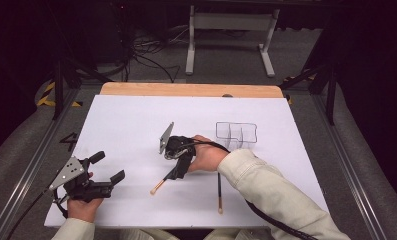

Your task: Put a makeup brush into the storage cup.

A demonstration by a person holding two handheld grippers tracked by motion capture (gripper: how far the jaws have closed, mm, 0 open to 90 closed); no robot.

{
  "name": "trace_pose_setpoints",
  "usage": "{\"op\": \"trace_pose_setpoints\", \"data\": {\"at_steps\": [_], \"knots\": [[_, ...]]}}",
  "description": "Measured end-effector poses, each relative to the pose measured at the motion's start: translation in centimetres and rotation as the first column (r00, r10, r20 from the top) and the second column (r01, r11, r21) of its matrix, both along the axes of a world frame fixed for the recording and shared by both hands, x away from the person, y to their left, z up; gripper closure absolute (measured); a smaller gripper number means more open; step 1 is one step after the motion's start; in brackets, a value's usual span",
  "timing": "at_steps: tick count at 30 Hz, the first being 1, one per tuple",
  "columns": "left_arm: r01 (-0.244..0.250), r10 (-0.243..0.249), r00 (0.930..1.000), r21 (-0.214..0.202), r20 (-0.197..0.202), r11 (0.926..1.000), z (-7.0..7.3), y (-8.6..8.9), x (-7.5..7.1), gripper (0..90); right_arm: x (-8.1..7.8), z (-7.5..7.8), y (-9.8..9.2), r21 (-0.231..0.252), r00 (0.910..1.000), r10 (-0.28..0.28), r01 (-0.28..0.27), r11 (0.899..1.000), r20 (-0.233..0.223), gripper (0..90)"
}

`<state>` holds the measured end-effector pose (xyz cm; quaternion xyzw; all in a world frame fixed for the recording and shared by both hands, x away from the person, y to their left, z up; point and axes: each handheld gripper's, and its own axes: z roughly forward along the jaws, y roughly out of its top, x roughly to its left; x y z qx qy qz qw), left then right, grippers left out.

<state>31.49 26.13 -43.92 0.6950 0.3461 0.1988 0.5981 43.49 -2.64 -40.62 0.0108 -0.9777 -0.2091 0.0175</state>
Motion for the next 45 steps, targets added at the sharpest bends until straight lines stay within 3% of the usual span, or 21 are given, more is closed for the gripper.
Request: {"op": "trace_pose_setpoints", "data": {"at_steps": [13, 17, 22, 34, 42, 45], "knots": [[0.006, -0.005, 0.9999, 0.011, -0.011, 0.9999, -0.1, -0.1, 0.2, 0.4, 0.0, -1.9, 0.9, -0.071, 0.9982, 0.058, -0.056, 0.996, 0.017, 21.6], [0.005, -0.005, 0.9999, 0.012, -0.010, 0.9999, -0.2, -0.1, 0.2, 0.4, -0.2, -2.1, 1.0, -0.089, 0.9960, 0.084, -0.081, 0.993, 0.031, 28.6], [0.008, -0.007, 0.9997, 0.019, -0.023, 0.9998, -0.2, -0.2, 0.2, 0.6, -0.6, -2.4, 1.1, -0.133, 0.9882, 0.145, -0.138, 0.982, 0.049, 40.6], [0.005, -0.005, 0.9998, 0.014, -0.019, 0.9999, -0.2, -0.2, 0.2, 0.6, -1.0, -2.1, 1.3, -0.151, 0.9834, 0.178, -0.171, 0.974, 0.036, 62.5], [0.006, -0.006, 0.9998, 0.022, -0.021, 0.9997, -0.2, -0.2, 0.2, 0.8, -1.5, -1.9, 1.7, -0.199, 0.9719, 0.234, -0.224, 0.954, 0.027, 81.6], [0.007, -0.006, 0.9997, 0.021, -0.022, 0.9998, -0.2, -0.2, 0.2, 0.8, -1.6, -1.9, 1.7, -0.199, 0.9740, 0.225, -0.215, 0.956, 0.028, 82.4]]}}
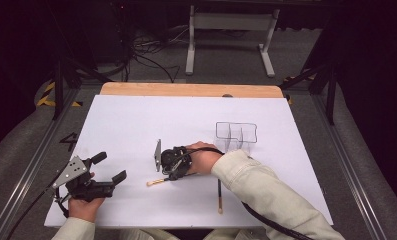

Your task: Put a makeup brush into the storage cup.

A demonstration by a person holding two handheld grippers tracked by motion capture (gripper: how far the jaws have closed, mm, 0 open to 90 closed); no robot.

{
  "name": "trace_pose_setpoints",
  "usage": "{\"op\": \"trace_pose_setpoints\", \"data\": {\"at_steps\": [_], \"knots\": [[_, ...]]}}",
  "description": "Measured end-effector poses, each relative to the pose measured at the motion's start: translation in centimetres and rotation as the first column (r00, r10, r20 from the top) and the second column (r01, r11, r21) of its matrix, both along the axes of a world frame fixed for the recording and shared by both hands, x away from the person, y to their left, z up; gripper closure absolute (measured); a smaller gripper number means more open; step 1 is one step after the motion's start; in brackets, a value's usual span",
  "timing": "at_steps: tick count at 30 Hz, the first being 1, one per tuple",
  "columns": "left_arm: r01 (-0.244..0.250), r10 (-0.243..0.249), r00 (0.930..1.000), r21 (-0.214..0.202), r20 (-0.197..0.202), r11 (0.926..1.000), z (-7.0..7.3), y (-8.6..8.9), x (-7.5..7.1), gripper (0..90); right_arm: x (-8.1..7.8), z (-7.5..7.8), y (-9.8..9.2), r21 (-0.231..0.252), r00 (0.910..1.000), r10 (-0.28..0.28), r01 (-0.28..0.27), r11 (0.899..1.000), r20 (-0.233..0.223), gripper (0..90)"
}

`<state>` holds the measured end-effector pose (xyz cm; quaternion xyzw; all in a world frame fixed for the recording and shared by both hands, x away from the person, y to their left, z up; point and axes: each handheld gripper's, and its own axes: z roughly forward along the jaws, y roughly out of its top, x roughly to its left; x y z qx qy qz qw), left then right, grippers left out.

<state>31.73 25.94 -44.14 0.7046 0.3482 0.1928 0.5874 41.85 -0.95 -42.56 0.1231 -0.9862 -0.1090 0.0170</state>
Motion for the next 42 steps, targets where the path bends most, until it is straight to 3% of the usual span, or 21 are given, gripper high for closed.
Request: {"op": "trace_pose_setpoints", "data": {"at_steps": [13, 23, 30, 32, 37, 42], "knots": [[-0.004, 0.004, 1.0000, -0.004, 0.008, 1.0000, 0.0, 0.1, 0.0, 0.9, -0.2, 0.2, -0.1, 0.001, 0.9991, -0.041, 0.041, 0.999, 0.012, 83.2], [-0.014, 0.014, 0.9997, -0.011, 0.020, 0.9998, 0.2, 0.3, -0.2, 0.9, 0.1, 2.5, -1.5, 0.116, 0.9950, -0.100, 0.098, 0.988, 0.006, 83.2], [-0.019, 0.019, 0.9996, -0.011, 0.019, 0.9998, 0.2, 0.3, -0.1, 0.8, 0.1, 4.2, -2.8, 0.226, 0.9917, -0.129, 0.126, 0.966, -0.005, 83.3], [-0.023, 0.024, 0.9995, -0.017, 0.019, 0.9996, 0.2, 0.3, -0.1, 0.8, 0.0, 4.9, -3.2, 0.262, 0.9903, -0.139, 0.136, 0.955, -0.009, 83.3], [-0.021, 0.021, 0.9996, -0.023, 0.021, 0.9995, 0.2, 0.4, -0.1, 0.7, -0.4, 6.1, -4.3, 0.350, 0.9887, -0.150, 0.144, 0.926, -0.012, 83.3], [-0.017, 0.017, 0.9997, -0.017, 0.020, 0.9997, 0.2, 0.3, 0.0, 0.7, -0.8, 7.2, -5.5, 0.434, 0.9856, -0.169, 0.158, 0.887, -0.013, 83.3]]}}
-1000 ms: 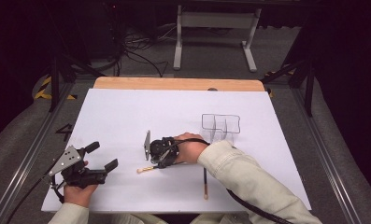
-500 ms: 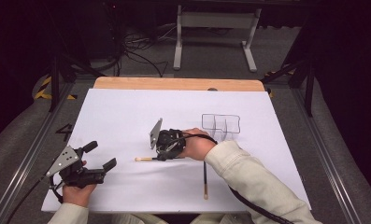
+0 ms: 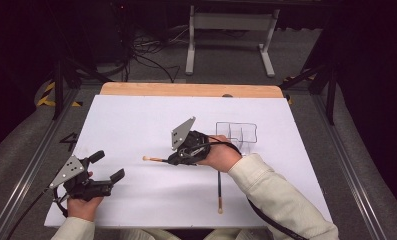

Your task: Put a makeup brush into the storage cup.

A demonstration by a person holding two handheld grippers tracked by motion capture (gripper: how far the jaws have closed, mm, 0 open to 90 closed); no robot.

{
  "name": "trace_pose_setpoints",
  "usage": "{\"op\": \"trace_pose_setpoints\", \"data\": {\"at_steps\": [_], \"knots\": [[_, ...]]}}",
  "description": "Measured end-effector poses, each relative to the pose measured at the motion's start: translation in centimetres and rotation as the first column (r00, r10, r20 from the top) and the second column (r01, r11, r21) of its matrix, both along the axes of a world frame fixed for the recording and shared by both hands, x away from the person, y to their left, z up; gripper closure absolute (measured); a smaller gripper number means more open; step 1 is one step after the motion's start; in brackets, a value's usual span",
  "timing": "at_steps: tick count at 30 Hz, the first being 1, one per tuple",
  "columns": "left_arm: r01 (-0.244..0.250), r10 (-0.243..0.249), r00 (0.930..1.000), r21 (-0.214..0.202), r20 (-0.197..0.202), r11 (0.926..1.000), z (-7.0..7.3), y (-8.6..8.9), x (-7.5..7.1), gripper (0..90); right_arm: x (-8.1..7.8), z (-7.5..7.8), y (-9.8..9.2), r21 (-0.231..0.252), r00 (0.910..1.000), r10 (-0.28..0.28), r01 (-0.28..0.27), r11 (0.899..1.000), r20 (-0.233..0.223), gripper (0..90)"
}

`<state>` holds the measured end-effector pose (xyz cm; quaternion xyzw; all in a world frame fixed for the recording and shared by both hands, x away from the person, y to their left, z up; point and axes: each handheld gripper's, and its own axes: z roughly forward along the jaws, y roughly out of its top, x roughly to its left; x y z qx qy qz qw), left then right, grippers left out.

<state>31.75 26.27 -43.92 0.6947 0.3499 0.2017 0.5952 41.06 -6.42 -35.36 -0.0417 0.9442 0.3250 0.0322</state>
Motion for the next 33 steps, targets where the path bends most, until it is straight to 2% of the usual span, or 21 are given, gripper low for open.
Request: {"op": "trace_pose_setpoints", "data": {"at_steps": [3, 7, 12, 14, 18, 22, 25, 27, 33], "knots": [[-0.001, 0.001, 1.0000, -0.002, -0.002, 1.0000, 0.0, -0.1, 0.1, 0.7, -0.1, 0.9, -0.9, 0.061, 0.9998, -0.018, 0.018, 0.998, -0.001, 83.3], [0.000, 0.000, 1.0000, 0.000, -0.004, 1.0000, -0.1, -0.2, 0.1, 0.7, 0.0, 1.6, -1.7, 0.109, 0.9993, -0.038, 0.037, 0.993, 0.003, 83.2], [0.003, -0.003, 1.0000, 0.001, -0.006, 1.0000, -0.1, -0.2, 0.2, 0.7, 0.0, 2.3, -2.7, 0.188, 0.9977, -0.066, 0.068, 0.980, -0.018, 83.2], [0.007, -0.007, 1.0000, 0.000, -0.005, 1.0000, -0.1, -0.3, 0.3, 0.7, 0.0, 2.4, -3.1, 0.222, 0.9964, -0.082, 0.085, 0.971, -0.020, 83.2], [0.011, -0.011, 0.9999, 0.003, -0.005, 0.9999, -0.1, -0.4, 0.4, 0.7, 0.0, 2.8, -4.2, 0.295, 0.9939, -0.105, 0.110, 0.949, -0.032, 83.2], [0.009, -0.009, 0.9999, 0.005, -0.011, 0.9999, -0.1, -0.5, 0.5, 0.7, -0.1, 3.4, -5.3, 0.373, 0.9905, -0.133, 0.136, 0.918, -0.036, 83.2], [0.010, -0.010, 0.9999, 0.001, -0.008, 1.0000, -0.1, -0.6, 0.6, 0.7, -0.2, 3.7, -6.0, 0.411, 0.9884, -0.147, 0.149, 0.899, -0.038, 83.2], [0.014, -0.014, 0.9999, 0.004, -0.010, 0.9999, -0.1, -0.7, 0.7, 0.7, -0.4, 3.9, -6.5, 0.441, 0.9870, -0.156, 0.156, 0.884, -0.037, 83.2], [0.020, -0.020, 0.9998, 0.005, -0.009, 0.9998, -0.1, -0.8, 0.8, 0.7, -0.9, 4.6, -7.7, 0.498, 0.9842, -0.174, 0.167, 0.851, -0.033, 83.2]]}}
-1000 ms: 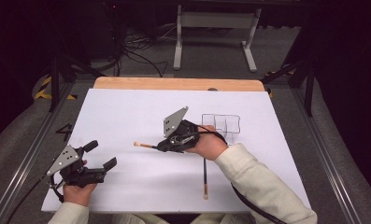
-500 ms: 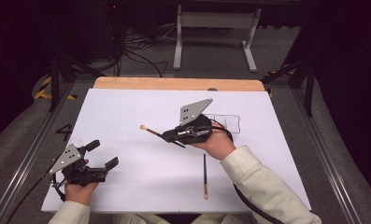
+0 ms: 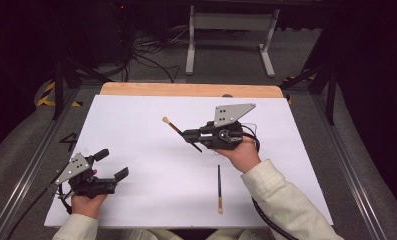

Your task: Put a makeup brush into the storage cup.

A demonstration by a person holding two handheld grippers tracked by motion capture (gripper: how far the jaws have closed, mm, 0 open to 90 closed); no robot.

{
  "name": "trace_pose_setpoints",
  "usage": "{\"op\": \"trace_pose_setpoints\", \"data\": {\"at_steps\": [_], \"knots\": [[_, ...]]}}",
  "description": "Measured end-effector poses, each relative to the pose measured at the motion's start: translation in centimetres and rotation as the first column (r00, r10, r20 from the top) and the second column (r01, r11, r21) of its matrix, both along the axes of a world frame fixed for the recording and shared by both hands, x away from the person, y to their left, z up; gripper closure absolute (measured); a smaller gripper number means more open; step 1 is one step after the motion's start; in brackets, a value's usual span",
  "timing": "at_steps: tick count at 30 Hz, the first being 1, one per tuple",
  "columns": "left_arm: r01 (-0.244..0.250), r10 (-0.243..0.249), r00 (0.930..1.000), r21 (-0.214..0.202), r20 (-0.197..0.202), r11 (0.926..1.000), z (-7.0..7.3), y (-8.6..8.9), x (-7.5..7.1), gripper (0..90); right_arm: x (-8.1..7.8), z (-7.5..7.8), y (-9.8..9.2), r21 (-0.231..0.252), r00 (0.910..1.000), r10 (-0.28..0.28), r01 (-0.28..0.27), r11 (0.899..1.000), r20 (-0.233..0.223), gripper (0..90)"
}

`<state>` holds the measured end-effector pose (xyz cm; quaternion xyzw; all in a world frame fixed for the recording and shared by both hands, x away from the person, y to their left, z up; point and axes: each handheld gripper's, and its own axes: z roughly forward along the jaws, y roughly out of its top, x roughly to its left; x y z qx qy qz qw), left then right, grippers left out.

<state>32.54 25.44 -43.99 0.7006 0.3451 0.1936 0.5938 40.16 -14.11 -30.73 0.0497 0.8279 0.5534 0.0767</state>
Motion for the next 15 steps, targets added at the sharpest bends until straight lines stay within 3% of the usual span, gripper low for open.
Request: {"op": "trace_pose_setpoints", "data": {"at_steps": [8, 15], "knots": [[0.000, 0.000, 1.0000, 0.000, 0.000, 1.0000, 0.0, 0.0, 0.0, 0.7, 0.1, 0.3, -1.4, 0.062, 0.9991, -0.041, 0.042, 0.997, -0.013, 83.2], [0.001, -0.001, 1.0000, 0.000, 0.002, 1.0000, 0.0, -0.1, 0.0, 0.8, 0.3, 0.3, -2.8, 0.145, 0.9967, -0.081, 0.082, 0.986, -0.008, 83.2]]}}
